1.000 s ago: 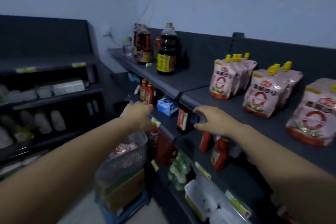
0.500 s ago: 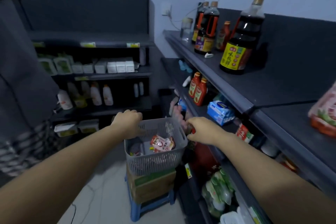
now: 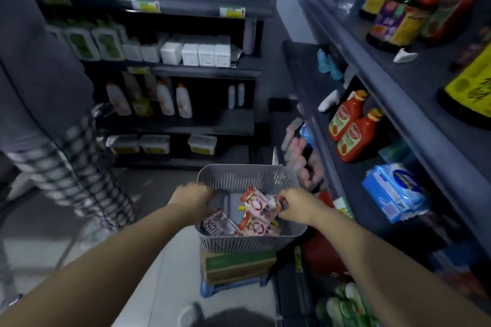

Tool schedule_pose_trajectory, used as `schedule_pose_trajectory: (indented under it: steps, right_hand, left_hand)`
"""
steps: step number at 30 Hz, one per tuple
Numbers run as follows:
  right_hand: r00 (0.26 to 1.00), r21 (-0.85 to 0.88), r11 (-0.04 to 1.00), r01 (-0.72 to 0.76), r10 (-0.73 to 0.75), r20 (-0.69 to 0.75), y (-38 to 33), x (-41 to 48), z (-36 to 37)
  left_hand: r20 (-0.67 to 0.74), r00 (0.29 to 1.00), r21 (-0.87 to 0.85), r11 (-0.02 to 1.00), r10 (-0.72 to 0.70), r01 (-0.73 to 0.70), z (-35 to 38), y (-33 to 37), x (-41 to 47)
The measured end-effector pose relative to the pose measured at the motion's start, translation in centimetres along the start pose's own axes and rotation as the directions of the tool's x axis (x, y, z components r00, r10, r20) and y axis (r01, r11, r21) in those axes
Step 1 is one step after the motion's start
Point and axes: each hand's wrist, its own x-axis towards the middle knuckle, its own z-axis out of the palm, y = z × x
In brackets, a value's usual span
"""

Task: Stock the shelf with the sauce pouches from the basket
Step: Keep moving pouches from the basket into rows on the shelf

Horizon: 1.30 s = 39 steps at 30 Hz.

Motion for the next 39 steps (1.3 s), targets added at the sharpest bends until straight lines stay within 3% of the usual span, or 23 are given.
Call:
schedule_pose_trajectory:
  steps: [8, 15, 19, 22, 25, 28, 30, 33, 37, 39]
  right_hand:
    - [0.974, -0.008, 0.992, -0.128, 0.127, 0.186, 0.8, 10.5, 4.3]
    - [0.931, 0.046, 0.971, -0.236, 0.213, 0.297, 3.1, 15.0, 8.2]
    - [0.902, 0.055, 0.96, -0.276, 0.238, 0.361, 5.6, 16.9, 10.0]
    - [0.878, 0.126, 0.94, -0.317, 0.241, 0.414, 7.7, 18.7, 11.9]
    - [0.846, 0.169, 0.905, -0.39, 0.279, 0.454, 9.3, 19.8, 13.7]
    - [0.814, 0.223, 0.859, -0.46, 0.309, 0.492, 10.7, 21.1, 15.6]
    - [0.779, 0.256, 0.811, -0.526, 0.338, 0.529, 11.6, 22.1, 17.2]
    - [0.728, 0.322, 0.718, -0.618, 0.367, 0.579, 12.9, 23.6, 19.5]
    - [0.702, 0.466, 0.54, -0.701, 0.41, 0.582, 13.3, 24.8, 21.8]
    - [0.696, 0.578, 0.39, -0.716, 0.455, 0.555, 13.1, 25.2, 22.7]
  left_hand:
    - [0.197, 0.98, -0.098, 0.995, 0.007, 0.012, 4.1, -5.0, 9.9]
    - [0.299, 0.954, -0.214, 0.975, 0.011, 0.055, 8.6, -4.9, 15.8]
    - [0.374, 0.923, -0.302, 0.929, -0.09, 0.213, 12.3, -3.9, 18.1]
    - [0.486, 0.856, -0.393, 0.832, -0.175, 0.393, 15.9, -3.2, 19.4]
    - [0.604, 0.766, -0.477, 0.67, -0.219, 0.568, 19.3, -2.5, 20.2]
    - [0.7, 0.662, -0.6, 0.282, -0.268, 0.748, 21.9, -1.8, 21.0]
    - [0.731, 0.626, -0.638, 0.052, -0.272, 0.768, 23.6, -1.6, 21.6]
    - [0.766, 0.57, -0.632, -0.19, -0.297, 0.751, 26.1, -1.3, 22.6]
    - [0.832, 0.477, -0.554, -0.414, -0.282, 0.722, 28.6, -0.5, 23.7]
    - [0.869, 0.417, -0.494, -0.507, -0.265, 0.707, 29.3, -0.1, 24.0]
